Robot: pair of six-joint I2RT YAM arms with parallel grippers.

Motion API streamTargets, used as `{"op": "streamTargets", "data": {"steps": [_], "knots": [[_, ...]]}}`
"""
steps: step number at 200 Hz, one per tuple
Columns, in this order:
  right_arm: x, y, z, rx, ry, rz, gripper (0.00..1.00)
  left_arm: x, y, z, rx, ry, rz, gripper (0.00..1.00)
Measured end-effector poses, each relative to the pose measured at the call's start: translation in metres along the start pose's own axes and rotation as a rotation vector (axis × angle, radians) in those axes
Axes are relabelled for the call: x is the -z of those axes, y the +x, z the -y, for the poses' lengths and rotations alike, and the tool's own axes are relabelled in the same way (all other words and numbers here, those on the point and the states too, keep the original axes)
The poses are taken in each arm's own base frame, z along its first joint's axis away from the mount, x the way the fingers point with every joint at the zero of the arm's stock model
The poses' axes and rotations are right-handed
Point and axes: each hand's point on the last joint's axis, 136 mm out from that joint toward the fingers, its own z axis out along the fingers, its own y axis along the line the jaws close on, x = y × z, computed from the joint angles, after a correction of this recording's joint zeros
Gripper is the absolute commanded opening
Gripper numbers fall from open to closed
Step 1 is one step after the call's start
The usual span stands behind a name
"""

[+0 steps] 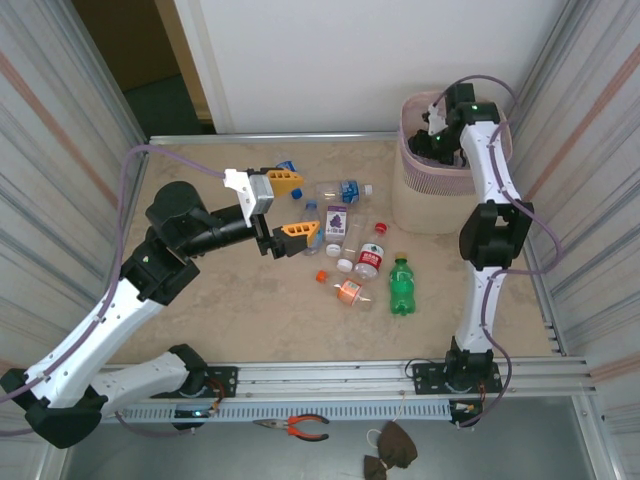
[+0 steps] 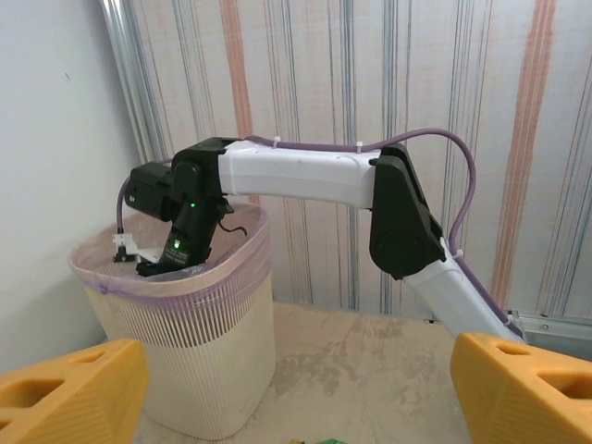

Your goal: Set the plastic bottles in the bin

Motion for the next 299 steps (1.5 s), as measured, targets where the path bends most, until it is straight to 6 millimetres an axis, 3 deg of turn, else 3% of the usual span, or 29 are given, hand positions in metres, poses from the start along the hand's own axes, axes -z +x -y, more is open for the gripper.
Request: {"op": "streamTargets", "data": {"steps": [15,46,106,145,187,247,299], "knots": [[-0.011,0.006,0.006,-0.008,0.011,-0.038,0.51,0.000,0.001,0.000,0.001,0.000,-0.001,0.86],[-0.009,0.006,0.010,0.006,0.035,-0.041,0.55,0.000,0.000,0.000,0.001,0.000,-0.001,0.85],[-0.032,0.018,0.026,-0.014,0.087,-0.118,0.74,0.000,0.001,-0.002,0.001,-0.007,-0.002,0.85],[-0.023,0.012,0.024,-0.011,0.088,-0.094,0.83,0.001,0.001,-0.002,0.008,-0.007,-0.002,0.85],[0.008,0.003,0.010,0.013,0.083,-0.020,0.87,0.001,0.001,-0.003,0.010,-0.012,-0.002,0.85],[0.078,-0.011,-0.017,0.071,0.086,0.151,0.87,0.001,0.005,-0.014,0.030,-0.069,-0.018,0.84],[0.134,-0.014,-0.034,0.106,0.105,0.286,0.87,-0.005,0.033,-0.041,0.096,-0.181,-0.104,0.84]]}}
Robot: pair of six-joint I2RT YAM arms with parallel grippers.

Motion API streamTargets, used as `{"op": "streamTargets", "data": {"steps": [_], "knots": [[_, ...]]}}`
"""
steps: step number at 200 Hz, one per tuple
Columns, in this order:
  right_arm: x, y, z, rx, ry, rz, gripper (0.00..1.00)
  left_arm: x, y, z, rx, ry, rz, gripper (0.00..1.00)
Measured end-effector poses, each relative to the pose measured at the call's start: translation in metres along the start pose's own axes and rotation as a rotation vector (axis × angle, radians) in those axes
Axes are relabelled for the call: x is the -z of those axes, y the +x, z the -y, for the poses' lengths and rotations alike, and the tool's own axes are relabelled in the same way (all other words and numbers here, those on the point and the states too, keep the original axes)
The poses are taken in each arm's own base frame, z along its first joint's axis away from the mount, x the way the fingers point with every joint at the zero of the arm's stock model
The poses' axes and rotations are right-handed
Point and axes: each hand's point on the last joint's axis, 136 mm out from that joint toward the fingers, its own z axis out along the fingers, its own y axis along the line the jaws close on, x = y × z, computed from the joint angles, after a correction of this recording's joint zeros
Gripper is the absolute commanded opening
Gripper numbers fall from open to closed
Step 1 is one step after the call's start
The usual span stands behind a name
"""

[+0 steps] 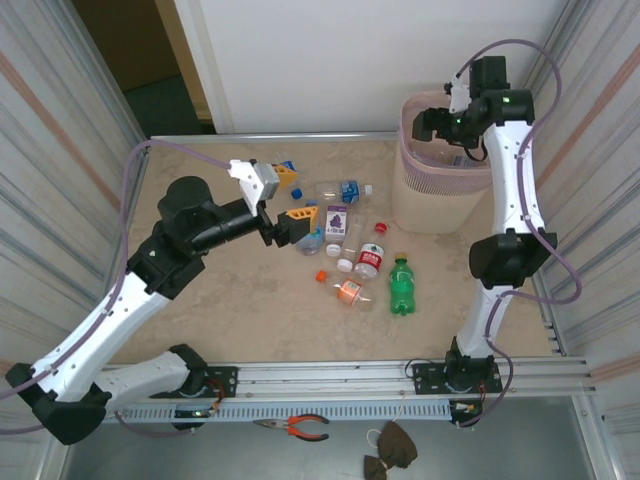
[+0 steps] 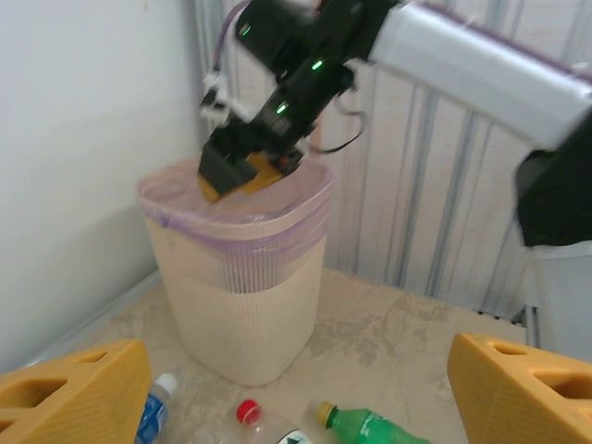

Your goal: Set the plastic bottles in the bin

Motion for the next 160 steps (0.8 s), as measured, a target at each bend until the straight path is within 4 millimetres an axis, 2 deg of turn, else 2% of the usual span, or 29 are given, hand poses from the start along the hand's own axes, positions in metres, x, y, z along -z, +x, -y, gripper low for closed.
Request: {"op": "streamTargets", "data": {"steps": [43,76,97,125,160], "knots": [[0.057,-0.010,-0.012,0.034,0.014,0.143,0.87,-0.020,0.041,-0.031,0.087,-0.102,-0.134,0.81],[0.105,0.000,-0.021,0.049,0.014,0.252,0.88,-0.036,0.077,-0.068,0.193,-0.204,-0.241,0.76],[0.131,0.009,-0.026,0.058,0.013,0.313,0.88,-0.043,0.101,-0.098,0.263,-0.304,-0.311,0.79],[0.150,0.021,-0.028,0.067,0.017,0.362,0.87,-0.049,0.136,-0.133,0.349,-0.420,-0.391,0.84],[0.160,0.032,-0.025,0.066,0.033,0.379,0.87,-0.064,0.178,-0.174,0.453,-0.582,-0.493,0.85]]}}
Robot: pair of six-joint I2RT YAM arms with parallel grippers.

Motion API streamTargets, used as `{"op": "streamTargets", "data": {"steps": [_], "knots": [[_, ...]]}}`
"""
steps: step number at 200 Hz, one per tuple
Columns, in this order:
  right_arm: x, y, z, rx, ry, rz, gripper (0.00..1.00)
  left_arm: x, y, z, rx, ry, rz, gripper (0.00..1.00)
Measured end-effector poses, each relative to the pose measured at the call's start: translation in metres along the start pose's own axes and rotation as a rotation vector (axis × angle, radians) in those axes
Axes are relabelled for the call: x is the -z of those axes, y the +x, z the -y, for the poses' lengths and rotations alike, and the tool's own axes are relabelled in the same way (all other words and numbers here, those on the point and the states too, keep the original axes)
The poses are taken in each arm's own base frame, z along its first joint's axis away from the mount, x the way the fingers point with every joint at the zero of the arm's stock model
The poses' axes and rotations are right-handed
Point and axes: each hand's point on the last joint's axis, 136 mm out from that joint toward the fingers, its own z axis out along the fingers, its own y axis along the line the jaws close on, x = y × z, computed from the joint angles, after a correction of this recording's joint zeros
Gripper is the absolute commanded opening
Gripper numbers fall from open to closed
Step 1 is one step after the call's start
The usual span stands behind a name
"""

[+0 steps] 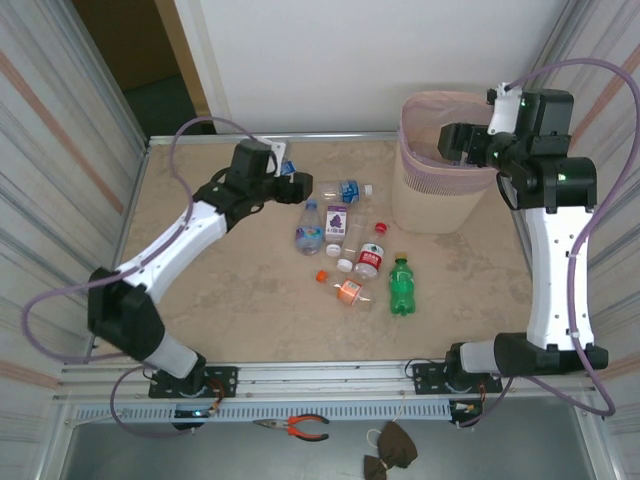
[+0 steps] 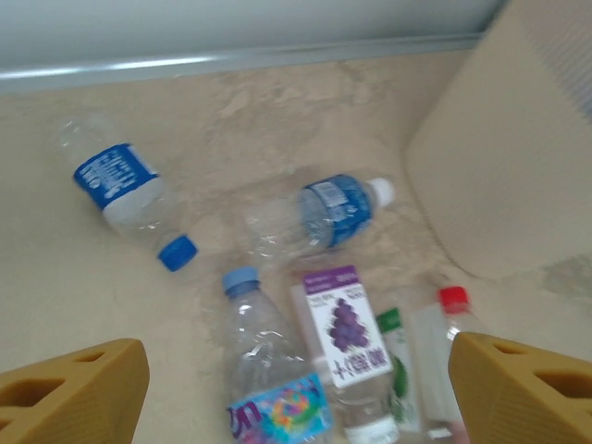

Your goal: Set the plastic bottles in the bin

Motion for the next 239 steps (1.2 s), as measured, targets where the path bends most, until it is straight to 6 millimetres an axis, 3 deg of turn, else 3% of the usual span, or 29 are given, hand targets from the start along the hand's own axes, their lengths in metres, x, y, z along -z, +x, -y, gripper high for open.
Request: {"op": "streamTargets", "data": {"steps": [69,113,167,239], "knots": [[0.001,0.013,0.004,-0.007,0.009,-0.016,0.87,-0.087,-0.002,-0.062,0.182,-0.277,-0.084,0.79],[0.001,0.014,0.005,-0.008,0.013,-0.019,0.87,-0.137,0.011,-0.106,0.290,-0.370,-0.123,0.83],[0.001,0.014,0.005,-0.007,0.013,-0.017,0.87,-0.184,0.022,-0.116,0.316,-0.389,-0.152,0.84],[0.002,0.014,0.005,-0.007,0.012,-0.016,0.87,-0.217,0.039,-0.130,0.343,-0.439,-0.162,0.83]]}}
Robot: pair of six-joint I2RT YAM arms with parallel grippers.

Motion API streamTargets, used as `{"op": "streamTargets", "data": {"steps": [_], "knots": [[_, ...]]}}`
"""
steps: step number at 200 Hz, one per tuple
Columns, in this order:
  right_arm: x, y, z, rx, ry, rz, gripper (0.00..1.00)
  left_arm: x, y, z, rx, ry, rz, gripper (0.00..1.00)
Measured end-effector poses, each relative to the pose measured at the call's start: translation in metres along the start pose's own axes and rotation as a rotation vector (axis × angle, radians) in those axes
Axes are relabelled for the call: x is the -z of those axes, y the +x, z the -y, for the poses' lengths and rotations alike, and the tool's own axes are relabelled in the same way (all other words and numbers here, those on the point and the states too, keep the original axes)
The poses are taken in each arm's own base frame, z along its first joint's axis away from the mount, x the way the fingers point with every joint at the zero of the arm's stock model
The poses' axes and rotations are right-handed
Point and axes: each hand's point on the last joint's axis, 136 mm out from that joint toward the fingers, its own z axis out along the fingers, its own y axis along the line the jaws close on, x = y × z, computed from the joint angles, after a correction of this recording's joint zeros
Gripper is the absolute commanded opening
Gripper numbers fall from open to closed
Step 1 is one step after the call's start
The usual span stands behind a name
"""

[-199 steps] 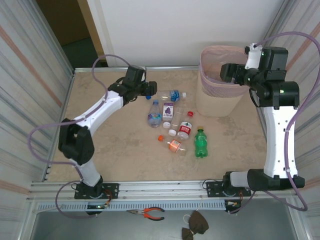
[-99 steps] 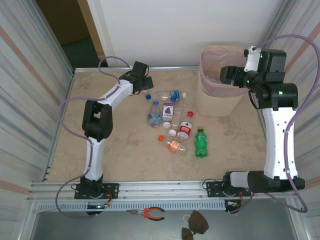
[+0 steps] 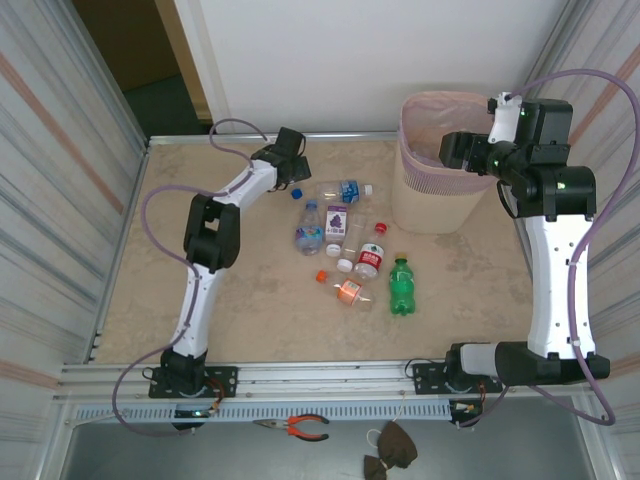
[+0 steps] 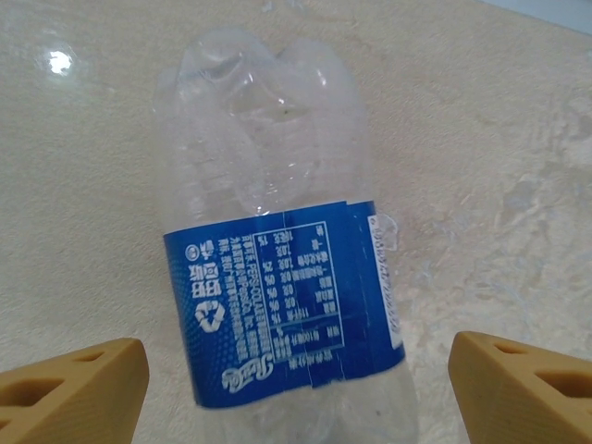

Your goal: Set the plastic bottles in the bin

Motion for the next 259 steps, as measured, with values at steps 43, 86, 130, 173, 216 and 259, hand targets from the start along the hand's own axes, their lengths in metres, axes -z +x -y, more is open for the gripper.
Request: {"op": "streamTargets", "data": {"steps": [43,86,130,173,216,259], "knots": [[0.002,-0.001,0.000,0.001,-0.001,0.005,0.87,-0.020,0.010,0.000,0.018,-0.006,-0.024,0.74],[0.004,-0.001,-0.001,0.002,-0.001,0.010,0.87,-0.020,0.010,0.001,0.024,-0.001,-0.028,0.65],[0.007,-0.002,-0.001,0.004,-0.002,0.017,0.86,-0.020,0.010,0.001,0.031,0.000,-0.026,0.60],[0.010,-0.003,-0.003,0.005,-0.007,0.026,0.86,-0.010,0.015,-0.003,0.030,0.007,-0.032,0.55],[0.013,-0.006,-0.009,0.010,-0.039,0.062,0.85,0.025,0.011,-0.008,0.027,0.040,-0.002,0.53],[0.016,-0.005,-0.018,0.009,-0.097,0.107,0.84,0.096,-0.021,0.004,0.029,0.183,0.123,0.48]]}}
